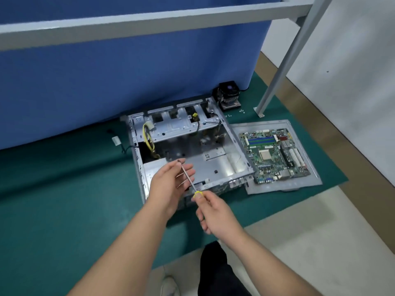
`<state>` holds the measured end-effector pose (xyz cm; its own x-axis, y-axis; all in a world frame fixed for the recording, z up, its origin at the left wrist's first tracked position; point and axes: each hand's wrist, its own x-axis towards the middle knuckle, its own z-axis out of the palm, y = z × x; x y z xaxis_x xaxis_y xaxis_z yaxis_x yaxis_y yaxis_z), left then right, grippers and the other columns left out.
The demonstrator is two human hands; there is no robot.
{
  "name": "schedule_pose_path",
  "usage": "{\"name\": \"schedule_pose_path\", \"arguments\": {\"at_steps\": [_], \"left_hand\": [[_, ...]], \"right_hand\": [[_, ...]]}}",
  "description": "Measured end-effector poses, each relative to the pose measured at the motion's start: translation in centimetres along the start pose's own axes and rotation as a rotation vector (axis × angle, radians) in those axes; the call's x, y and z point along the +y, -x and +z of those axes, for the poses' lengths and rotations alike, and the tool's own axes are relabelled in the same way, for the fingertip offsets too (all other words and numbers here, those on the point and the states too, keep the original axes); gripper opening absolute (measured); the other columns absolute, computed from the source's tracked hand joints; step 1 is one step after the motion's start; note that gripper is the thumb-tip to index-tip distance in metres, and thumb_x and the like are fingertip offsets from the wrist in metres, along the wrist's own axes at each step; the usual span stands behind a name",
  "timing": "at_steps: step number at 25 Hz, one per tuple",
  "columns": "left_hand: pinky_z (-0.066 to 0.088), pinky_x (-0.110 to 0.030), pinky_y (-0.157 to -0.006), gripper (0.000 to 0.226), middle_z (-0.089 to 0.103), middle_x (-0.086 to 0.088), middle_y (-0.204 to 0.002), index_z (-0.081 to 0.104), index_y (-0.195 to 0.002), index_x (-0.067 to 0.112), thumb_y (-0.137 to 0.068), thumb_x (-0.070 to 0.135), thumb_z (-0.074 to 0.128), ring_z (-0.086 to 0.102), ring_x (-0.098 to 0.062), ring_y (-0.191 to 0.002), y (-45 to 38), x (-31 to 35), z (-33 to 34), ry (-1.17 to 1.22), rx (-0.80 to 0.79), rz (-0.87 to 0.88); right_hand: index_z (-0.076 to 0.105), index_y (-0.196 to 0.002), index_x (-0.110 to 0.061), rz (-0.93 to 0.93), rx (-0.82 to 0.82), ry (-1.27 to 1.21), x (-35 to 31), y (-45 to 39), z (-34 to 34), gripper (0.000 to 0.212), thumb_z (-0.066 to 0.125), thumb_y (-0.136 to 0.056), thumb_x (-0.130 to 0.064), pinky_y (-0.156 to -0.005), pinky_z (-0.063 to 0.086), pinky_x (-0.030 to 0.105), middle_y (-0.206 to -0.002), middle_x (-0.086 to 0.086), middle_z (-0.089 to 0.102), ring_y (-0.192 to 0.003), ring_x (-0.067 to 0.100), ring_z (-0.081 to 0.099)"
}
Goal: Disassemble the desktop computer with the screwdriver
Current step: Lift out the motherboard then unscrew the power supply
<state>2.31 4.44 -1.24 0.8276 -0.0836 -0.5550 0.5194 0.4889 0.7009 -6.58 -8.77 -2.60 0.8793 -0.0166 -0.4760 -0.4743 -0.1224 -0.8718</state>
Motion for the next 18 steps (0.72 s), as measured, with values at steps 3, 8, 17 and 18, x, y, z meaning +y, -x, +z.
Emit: {"name": "schedule_pose_path", "arguments": {"at_steps": [3, 8, 17, 18], "left_hand": [[0.062, -0.035, -0.073, 0.015, 0.078, -0.014, -0.102, 0.063, -0.117, 0.013, -0.105, 0.01, 0.054, 0.075, -0.025, -0.087, 3.6, -2.1, -4.7, 0.038, 0.09, -0.025], [0.061, -0.04, -0.079, 0.014, 0.077, -0.012, -0.102, 0.063, -0.115, 0.014, -0.106, 0.011, 0.052, 0.073, -0.023, -0.087, 7.0, -5.7, -8.8, 0.05, 0.233, -0.086], [0.06, -0.042, -0.082, 0.015, 0.076, -0.008, -0.102, 0.066, -0.116, 0.009, -0.106, 0.012, 0.056, 0.072, -0.02, -0.095, 6.4, -6.7, -8.6, 0.051, 0.354, -0.149], [0.06, -0.042, -0.082, 0.016, 0.076, -0.009, -0.101, 0.065, -0.118, 0.009, -0.105, 0.009, 0.055, 0.072, -0.02, -0.095, 6.3, -6.6, -8.6, 0.068, 0.357, -0.148]], "right_hand": [[0.057, -0.092, -0.017, 0.048, -0.039, 0.015, 4.0, 2.5, 4.2, 0.031, 0.047, -0.107, -0.042, -0.04, 0.034, 0.022, -0.062, 0.0, 0.046, -0.043, 0.012, 0.041], [0.052, -0.094, -0.022, 0.1, -0.132, 0.132, 9.8, 4.8, 8.1, 0.031, 0.038, -0.109, -0.046, -0.05, 0.046, 0.026, -0.069, -0.002, 0.05, -0.051, 0.01, 0.049], [0.053, -0.095, -0.033, 0.142, -0.155, 0.256, 12.1, 4.0, 8.2, 0.041, 0.036, -0.089, -0.07, -0.059, 0.054, 0.032, -0.071, -0.005, 0.06, -0.061, 0.009, 0.062], [0.052, -0.094, -0.034, 0.131, -0.156, 0.265, 12.1, 3.8, 8.2, 0.041, 0.036, -0.089, -0.071, -0.059, 0.054, 0.032, -0.071, -0.006, 0.06, -0.06, 0.009, 0.061]]}}
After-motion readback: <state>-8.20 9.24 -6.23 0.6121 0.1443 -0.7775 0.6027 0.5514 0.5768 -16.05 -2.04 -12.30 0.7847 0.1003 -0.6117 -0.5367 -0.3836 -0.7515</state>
